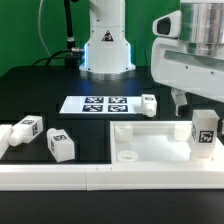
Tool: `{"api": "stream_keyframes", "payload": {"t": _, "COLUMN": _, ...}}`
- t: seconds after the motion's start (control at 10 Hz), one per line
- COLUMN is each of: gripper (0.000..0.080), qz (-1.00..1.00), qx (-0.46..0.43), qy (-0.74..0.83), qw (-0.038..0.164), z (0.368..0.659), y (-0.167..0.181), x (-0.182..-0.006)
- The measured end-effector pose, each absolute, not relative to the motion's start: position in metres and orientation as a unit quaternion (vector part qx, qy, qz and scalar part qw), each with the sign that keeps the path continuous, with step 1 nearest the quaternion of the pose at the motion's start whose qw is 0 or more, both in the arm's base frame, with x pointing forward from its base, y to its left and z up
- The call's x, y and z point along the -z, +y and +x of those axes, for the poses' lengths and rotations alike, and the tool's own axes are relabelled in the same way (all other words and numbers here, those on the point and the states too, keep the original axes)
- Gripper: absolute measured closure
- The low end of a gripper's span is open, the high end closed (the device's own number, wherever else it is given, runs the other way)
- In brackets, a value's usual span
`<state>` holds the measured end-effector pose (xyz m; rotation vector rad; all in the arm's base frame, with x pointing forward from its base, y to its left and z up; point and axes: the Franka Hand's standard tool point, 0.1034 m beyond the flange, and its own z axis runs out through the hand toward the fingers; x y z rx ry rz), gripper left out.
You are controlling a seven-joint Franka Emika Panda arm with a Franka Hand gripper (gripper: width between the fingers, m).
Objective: Assemble one leg
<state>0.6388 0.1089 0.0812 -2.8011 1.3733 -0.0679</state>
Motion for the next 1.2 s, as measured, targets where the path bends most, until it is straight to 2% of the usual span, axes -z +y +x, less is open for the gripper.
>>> {"api": "stream_keyframes", "payload": {"t": 0.2, "gripper": 0.0151, "qz": -0.921, "qx": 0.023, "qy": 0.388, "qw": 0.009, "z": 0.639, "y": 0.1077, "x": -0.0811}}
{"api": "stream_keyframes", "payload": {"t": 0.3, "gripper": 0.0151, "qz": -0.946, "qx": 0.024, "qy": 0.323, "qw": 0.001, "z": 0.639, "y": 0.1057, "x": -0.0808}}
{"api": "stream_keyframes", "payload": {"t": 0.4, "gripper": 0.0151, "qz": -0.978, "qx": 0.027, "qy": 0.206, "qw": -0.02, "z": 0.6389, "y": 0.103, "x": -0.0799}}
{"api": "stream_keyframes", "payload": {"t": 0.6, "gripper": 0.0151, "qz": -0.995, "qx": 0.047, "qy": 0.081, "qw": -0.027, "z": 0.6422, "y": 0.102, "x": -0.0788}}
{"api": "stream_keyframes", "payload": {"t": 0.7, "gripper": 0.0151, "qz": -0.995, "qx": 0.046, "qy": 0.081, "qw": -0.027, "z": 0.6417, "y": 0.1012, "x": -0.0784}}
{"api": "stream_keyframes", "payload": {"t": 0.8, "gripper": 0.0288, "qz": -0.995, "qx": 0.046, "qy": 0.083, "qw": -0.027, "z": 0.6418, "y": 0.1011, "x": -0.0785}}
{"api": "stream_keyframes", "payload": {"t": 0.9, "gripper": 0.0288, "qz": -0.995, "qx": 0.047, "qy": 0.086, "qw": -0.027, "z": 0.6418, "y": 0.1011, "x": -0.0783}}
{"api": "stream_keyframes", "payload": {"t": 1.0, "gripper": 0.0436, "qz": -0.994, "qx": 0.047, "qy": 0.095, "qw": -0.026, "z": 0.6418, "y": 0.1011, "x": -0.0783}}
{"api": "stream_keyframes", "payload": {"t": 1.1, "gripper": 0.0515, "qz": -0.993, "qx": 0.047, "qy": 0.108, "qw": -0.025, "z": 0.6417, "y": 0.1011, "x": -0.0779}}
{"api": "stream_keyframes", "payload": {"t": 1.2, "gripper": 0.0515, "qz": -0.989, "qx": 0.048, "qy": 0.14, "qw": -0.024, "z": 0.6417, "y": 0.1011, "x": -0.0779}}
